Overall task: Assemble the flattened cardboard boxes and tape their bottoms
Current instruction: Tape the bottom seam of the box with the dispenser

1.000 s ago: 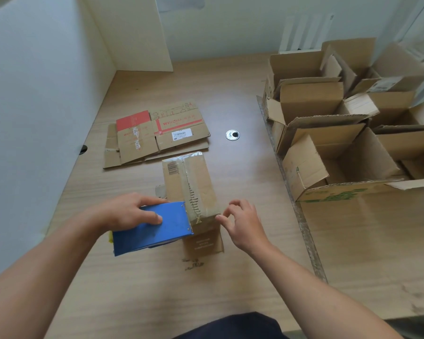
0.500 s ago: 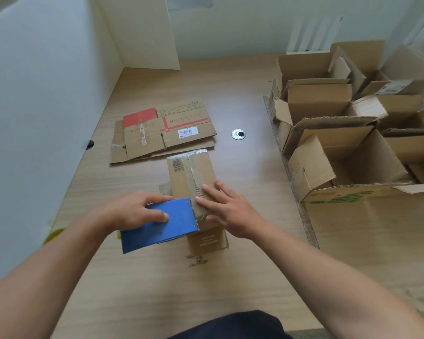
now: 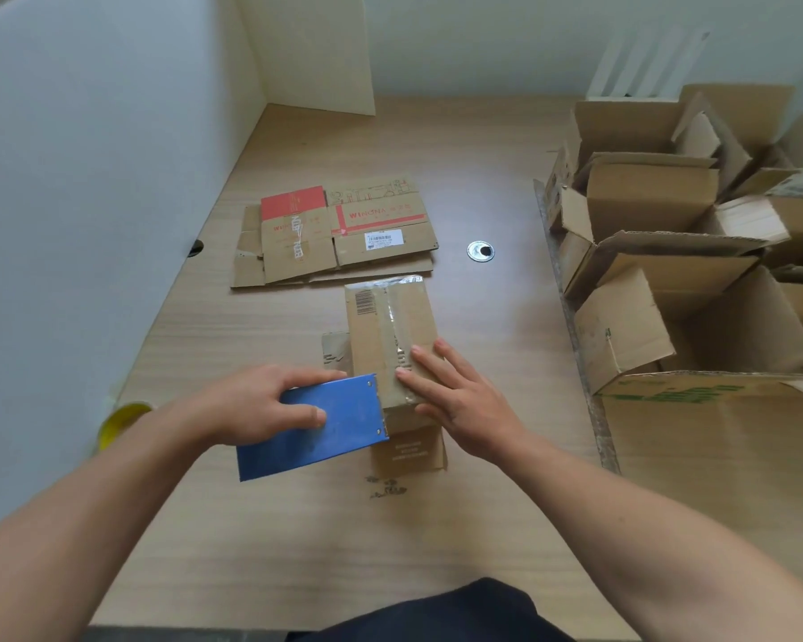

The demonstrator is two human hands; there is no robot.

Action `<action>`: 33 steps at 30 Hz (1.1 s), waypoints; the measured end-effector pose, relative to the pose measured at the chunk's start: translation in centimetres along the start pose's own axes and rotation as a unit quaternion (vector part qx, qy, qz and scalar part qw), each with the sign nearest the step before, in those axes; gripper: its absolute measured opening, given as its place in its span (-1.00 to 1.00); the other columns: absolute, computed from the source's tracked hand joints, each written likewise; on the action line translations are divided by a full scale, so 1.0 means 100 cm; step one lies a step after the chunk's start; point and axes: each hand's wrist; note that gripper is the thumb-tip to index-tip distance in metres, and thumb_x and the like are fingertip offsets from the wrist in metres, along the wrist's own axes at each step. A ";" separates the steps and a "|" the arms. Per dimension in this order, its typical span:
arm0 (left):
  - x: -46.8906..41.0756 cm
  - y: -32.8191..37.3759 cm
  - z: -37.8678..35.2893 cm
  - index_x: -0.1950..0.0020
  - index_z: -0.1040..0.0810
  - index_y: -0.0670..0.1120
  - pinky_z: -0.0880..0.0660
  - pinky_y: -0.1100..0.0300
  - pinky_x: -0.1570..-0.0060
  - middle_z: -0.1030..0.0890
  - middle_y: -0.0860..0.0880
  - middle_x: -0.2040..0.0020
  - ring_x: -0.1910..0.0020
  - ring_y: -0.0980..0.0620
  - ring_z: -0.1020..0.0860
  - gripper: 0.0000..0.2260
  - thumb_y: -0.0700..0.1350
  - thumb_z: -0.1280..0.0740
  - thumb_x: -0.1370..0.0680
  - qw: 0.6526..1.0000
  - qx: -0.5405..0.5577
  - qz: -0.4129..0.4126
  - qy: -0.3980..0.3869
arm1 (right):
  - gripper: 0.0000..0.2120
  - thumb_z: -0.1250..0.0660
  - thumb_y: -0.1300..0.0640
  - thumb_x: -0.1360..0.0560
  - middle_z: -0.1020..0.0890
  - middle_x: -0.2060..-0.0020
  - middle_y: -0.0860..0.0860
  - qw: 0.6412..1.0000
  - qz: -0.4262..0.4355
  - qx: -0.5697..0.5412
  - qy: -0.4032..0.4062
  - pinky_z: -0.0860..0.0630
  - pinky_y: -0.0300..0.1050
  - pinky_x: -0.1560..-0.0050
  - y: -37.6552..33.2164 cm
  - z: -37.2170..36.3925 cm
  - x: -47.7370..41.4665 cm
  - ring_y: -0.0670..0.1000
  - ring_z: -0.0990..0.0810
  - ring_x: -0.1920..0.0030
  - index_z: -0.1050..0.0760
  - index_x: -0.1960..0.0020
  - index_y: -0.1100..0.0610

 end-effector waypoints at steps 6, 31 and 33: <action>0.019 -0.038 0.025 -0.10 -0.35 0.68 -0.38 0.32 -0.11 -0.52 0.50 -0.12 -0.10 0.42 -0.49 -0.60 0.25 -0.28 -0.36 1.000 0.017 0.012 0.003 | -0.55 -0.24 -0.06 -0.63 -0.16 -0.55 -0.17 1.000 -0.002 -0.030 0.009 -0.30 0.14 -0.47 0.001 -0.004 -0.001 -0.03 0.03 -0.58 -0.32 -0.51 -0.15; -0.024 -0.023 -0.020 -0.45 -0.21 0.40 -0.46 0.09 0.12 -0.60 0.13 -0.14 0.00 -0.01 -0.52 -0.52 0.23 -0.15 -0.52 0.955 -0.237 0.053 0.173 | -0.55 -0.29 -0.04 -0.62 -0.07 -0.51 -0.27 0.996 -0.050 -0.070 0.013 0.21 -0.38 -0.46 -0.014 -0.008 -0.003 -0.10 0.18 -0.57 -0.36 -0.50 -0.11; -0.020 -0.017 -0.027 -0.44 -0.20 0.39 -0.44 0.10 0.15 -0.61 0.12 -0.11 -0.03 -0.04 -0.55 -0.53 0.21 -0.14 -0.52 0.948 -0.244 0.061 0.195 | -0.55 -0.32 -0.02 -0.61 -0.10 -0.50 -0.25 0.995 -0.057 -0.082 0.026 0.15 -0.30 -0.50 -0.018 -0.011 -0.004 -0.06 0.15 -0.57 -0.39 -0.48 -0.07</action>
Point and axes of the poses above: each hand's wrist, its own x-axis away from the middle knuckle, its own z-axis out of the back of the hand, y = z × x
